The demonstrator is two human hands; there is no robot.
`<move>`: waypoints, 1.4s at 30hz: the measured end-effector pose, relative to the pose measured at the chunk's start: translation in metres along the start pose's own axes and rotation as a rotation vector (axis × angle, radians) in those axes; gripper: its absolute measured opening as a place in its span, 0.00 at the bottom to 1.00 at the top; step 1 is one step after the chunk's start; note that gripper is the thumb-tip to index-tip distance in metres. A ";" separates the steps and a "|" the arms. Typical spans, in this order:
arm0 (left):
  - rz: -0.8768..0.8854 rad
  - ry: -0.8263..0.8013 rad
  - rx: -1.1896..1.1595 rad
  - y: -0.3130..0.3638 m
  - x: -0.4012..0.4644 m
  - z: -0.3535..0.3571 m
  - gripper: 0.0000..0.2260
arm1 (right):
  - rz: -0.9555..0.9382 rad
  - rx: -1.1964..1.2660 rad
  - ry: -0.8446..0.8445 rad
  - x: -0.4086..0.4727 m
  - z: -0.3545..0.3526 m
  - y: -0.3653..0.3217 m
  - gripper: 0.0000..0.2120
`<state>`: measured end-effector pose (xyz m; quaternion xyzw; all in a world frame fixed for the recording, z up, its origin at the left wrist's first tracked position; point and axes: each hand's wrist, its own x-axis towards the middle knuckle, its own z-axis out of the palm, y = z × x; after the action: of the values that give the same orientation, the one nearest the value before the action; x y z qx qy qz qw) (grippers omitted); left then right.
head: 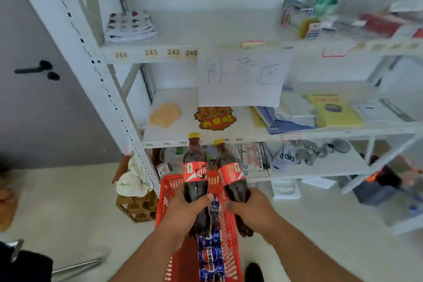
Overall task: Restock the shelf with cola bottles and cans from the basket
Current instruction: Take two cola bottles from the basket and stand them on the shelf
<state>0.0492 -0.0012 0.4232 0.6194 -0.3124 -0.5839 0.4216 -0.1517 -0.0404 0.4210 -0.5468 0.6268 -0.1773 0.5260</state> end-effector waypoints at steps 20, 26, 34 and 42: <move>0.110 -0.582 0.381 -0.002 -0.081 0.282 0.26 | 0.089 0.507 0.656 -0.208 -0.183 0.142 0.18; 0.112 -0.777 0.396 -0.026 -0.129 0.403 0.29 | 0.109 0.575 0.816 -0.284 -0.252 0.214 0.29; 0.166 -0.975 0.546 -0.059 -0.209 0.531 0.20 | 0.153 0.661 1.090 -0.395 -0.308 0.286 0.23; 0.262 -1.215 0.622 -0.081 -0.279 0.625 0.14 | 0.177 0.819 1.368 -0.474 -0.329 0.328 0.12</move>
<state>-0.6108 0.1818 0.5032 0.2319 -0.7181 -0.6549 0.0418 -0.6675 0.3681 0.5063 -0.0286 0.7366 -0.6466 0.1960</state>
